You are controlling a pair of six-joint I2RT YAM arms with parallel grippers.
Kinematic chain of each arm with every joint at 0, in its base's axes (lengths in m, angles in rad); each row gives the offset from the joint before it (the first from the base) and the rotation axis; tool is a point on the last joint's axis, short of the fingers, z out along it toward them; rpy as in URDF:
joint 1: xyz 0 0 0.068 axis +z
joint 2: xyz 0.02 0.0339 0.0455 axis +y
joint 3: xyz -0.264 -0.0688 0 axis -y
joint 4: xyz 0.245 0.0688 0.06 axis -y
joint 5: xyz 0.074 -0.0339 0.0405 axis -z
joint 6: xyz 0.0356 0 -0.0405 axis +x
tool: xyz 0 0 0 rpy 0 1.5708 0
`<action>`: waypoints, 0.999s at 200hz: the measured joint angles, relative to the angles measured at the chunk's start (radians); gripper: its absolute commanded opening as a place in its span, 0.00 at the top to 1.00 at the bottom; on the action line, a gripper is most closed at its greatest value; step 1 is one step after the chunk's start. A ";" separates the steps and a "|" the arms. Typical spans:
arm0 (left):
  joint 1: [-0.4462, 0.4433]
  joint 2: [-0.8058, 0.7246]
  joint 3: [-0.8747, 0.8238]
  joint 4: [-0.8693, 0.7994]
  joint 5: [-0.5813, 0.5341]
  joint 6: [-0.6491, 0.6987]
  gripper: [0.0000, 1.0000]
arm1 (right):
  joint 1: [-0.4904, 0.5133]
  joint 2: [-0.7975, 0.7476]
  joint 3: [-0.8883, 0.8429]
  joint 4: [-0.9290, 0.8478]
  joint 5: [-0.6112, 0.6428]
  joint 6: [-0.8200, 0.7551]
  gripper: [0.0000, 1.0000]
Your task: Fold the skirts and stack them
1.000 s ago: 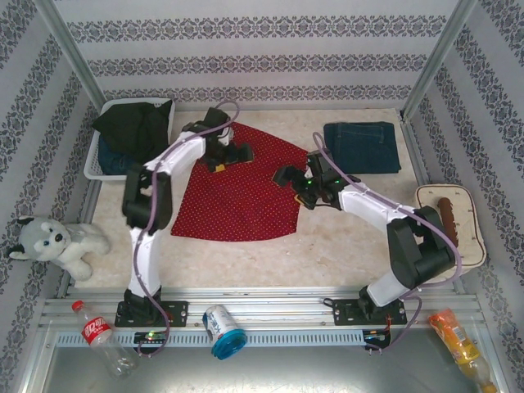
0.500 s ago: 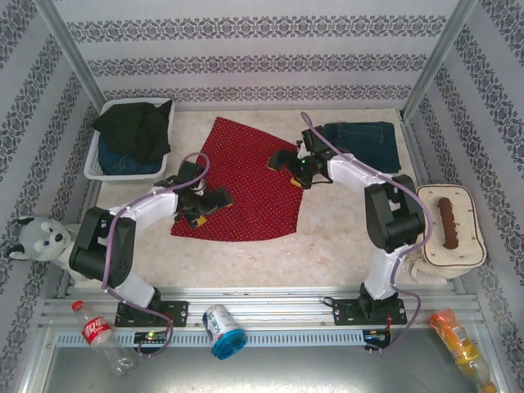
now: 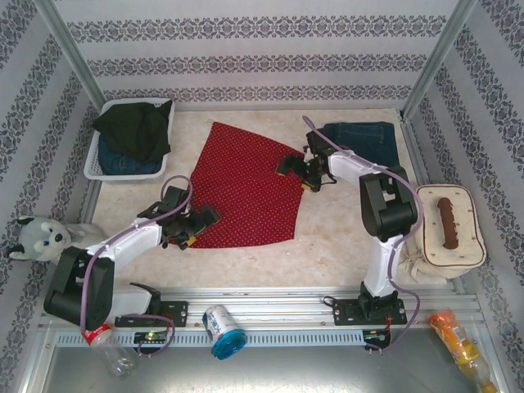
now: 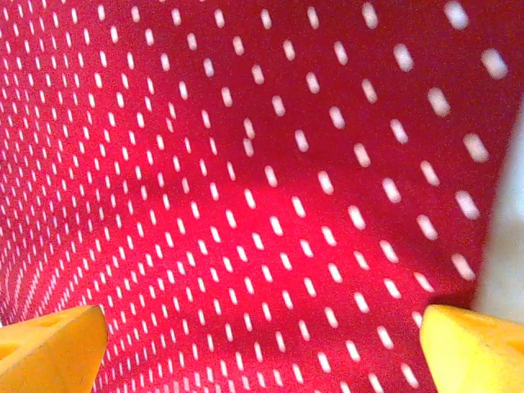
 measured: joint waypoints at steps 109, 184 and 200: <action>0.013 0.089 0.178 -0.024 -0.076 -0.021 0.00 | 0.262 -0.313 -0.284 -0.069 -0.181 0.022 0.02; 0.021 0.119 0.064 0.055 -0.138 -0.120 0.00 | 0.275 -0.314 -0.467 -0.005 -0.157 0.064 0.02; 0.026 0.101 0.046 0.066 -0.134 -0.137 0.00 | 0.275 -0.349 -0.499 -0.005 -0.142 0.068 0.02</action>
